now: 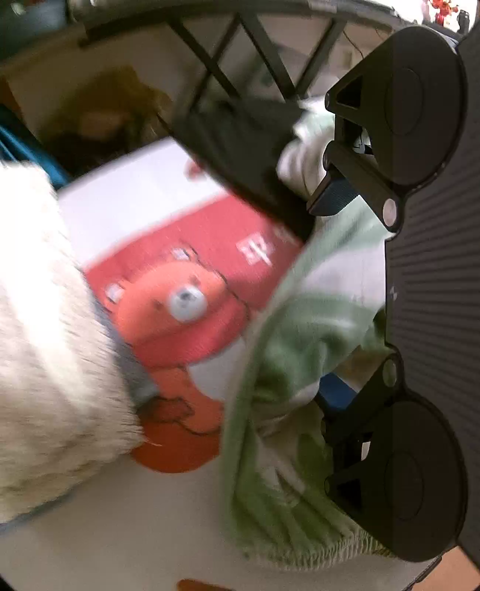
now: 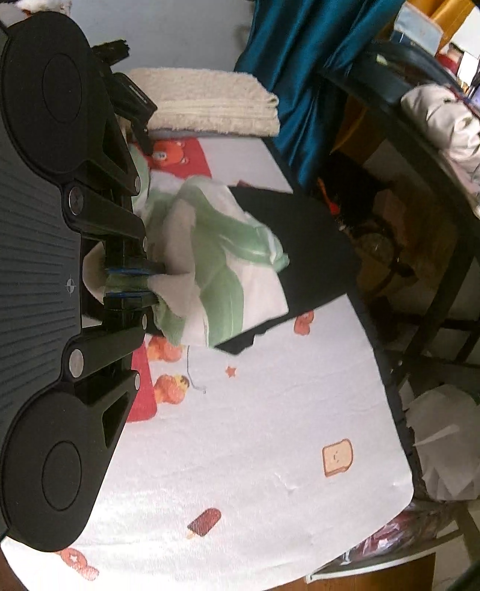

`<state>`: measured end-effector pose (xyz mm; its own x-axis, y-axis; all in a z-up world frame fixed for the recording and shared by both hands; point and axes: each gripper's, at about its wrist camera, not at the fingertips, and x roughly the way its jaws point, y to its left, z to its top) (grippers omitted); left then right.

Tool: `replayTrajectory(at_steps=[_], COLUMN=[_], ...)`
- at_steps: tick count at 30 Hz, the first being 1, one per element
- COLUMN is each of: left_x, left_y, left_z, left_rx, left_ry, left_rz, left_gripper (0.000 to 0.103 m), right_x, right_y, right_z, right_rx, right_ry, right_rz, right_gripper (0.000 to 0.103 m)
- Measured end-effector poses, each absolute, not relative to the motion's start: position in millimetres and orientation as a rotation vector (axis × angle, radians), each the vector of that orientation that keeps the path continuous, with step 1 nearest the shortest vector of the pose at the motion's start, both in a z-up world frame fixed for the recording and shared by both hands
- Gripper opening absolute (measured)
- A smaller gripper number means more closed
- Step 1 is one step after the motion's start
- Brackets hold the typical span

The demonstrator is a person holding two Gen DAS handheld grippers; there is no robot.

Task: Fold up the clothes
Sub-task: 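Carry the held garment with both tools over to the geometric-print bed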

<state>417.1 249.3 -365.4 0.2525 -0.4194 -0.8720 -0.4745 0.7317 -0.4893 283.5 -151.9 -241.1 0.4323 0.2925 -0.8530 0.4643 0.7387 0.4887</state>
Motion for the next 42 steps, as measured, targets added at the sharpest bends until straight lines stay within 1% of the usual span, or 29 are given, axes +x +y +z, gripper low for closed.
replayTrajectory(at_steps=[2,3,4,5,6,7,9,11,17,20,22,24,27,30,34,38,42], left_x=[416.7,416.7,416.8,416.0,414.0,409.6,400.5,389.1,347.1,324.1,311.8,301.9,295.8,295.2,284.8,264.6,239.0], left_y=[249.4,249.3,249.2,249.6,252.1,256.7,266.4,275.0,307.2,317.0,320.0,318.9,306.0,281.0,231.8,160.5,69.8], left_z=[-362.4,-360.5,-358.5,-355.9,-355.1,-352.9,-339.9,-315.6,-197.5,-115.9,-70.9,-29.9,12.3,37.8,59.8,65.0,61.8], left_rx=[-0.797,-0.772,-0.746,-0.702,-0.692,-0.722,-0.767,-0.772,-0.707,-0.586,-0.548,-0.513,-0.459,-0.446,-0.43,-0.393,-0.367], left_ry=[1.349,1.346,1.342,1.343,1.356,1.35,1.302,1.238,0.956,0.718,0.583,0.469,0.357,0.309,0.284,0.292,0.341], left_rz=[0.043,0.038,0.033,0.039,0.037,0.034,0.034,0.027,-0.072,-0.122,-0.168,-0.219,-0.301,-0.396,-0.528,-0.635,-0.742], left_gripper=[0.093,0.083,0.07,0.028,0.014,0.014,0.01,0.009,0.008,0.008,0.008,0.008,0.008,0.008,0.008,0.008,0.008], right_x=[285.9,287.1,288.3,289.5,290.7,292.2,294.2,301.8,324.7,336.1,343.7,348.4,322.9,296.6,249.1,200.7,137.7], right_y=[-156.2,-158.4,-160.6,-162.7,-164.8,-166.7,-169.0,-164.5,-150.7,-143.8,-139.2,-135.9,-146.3,-157.0,-179.5,-217.4,-273.5], right_z=[-245.3,-247.4,-249.5,-251.6,-254.2,-258.1,-259.6,-231.1,-145.8,-103.2,-74.7,-46.8,-10.8,23.4,35.5,38.8,36.7], right_rx=[0.783,0.786,0.79,0.793,0.799,0.814,0.884,0.888,0.893,0.891,0.888,0.884,0.874,0.862,0.797,0.794,0.789], right_ry=[1.16,1.165,1.169,1.174,1.178,1.181,1.16,1.085,0.86,0.746,0.67,0.595,0.498,0.406,0.383,0.366,0.337], right_rz=[-0.124,-0.125,-0.126,-0.127,-0.13,-0.14,-0.148,-0.093,0.067,0.145,0.196,0.243,0.265,0.285,0.254,0.201,0.154], right_gripper=[0.009,0.012,0.012,0.015,0.017,0.017,0.009,0.008,0.007,0.007,0.007,0.007,0.007,0.007,0.007,0.007,0.007])
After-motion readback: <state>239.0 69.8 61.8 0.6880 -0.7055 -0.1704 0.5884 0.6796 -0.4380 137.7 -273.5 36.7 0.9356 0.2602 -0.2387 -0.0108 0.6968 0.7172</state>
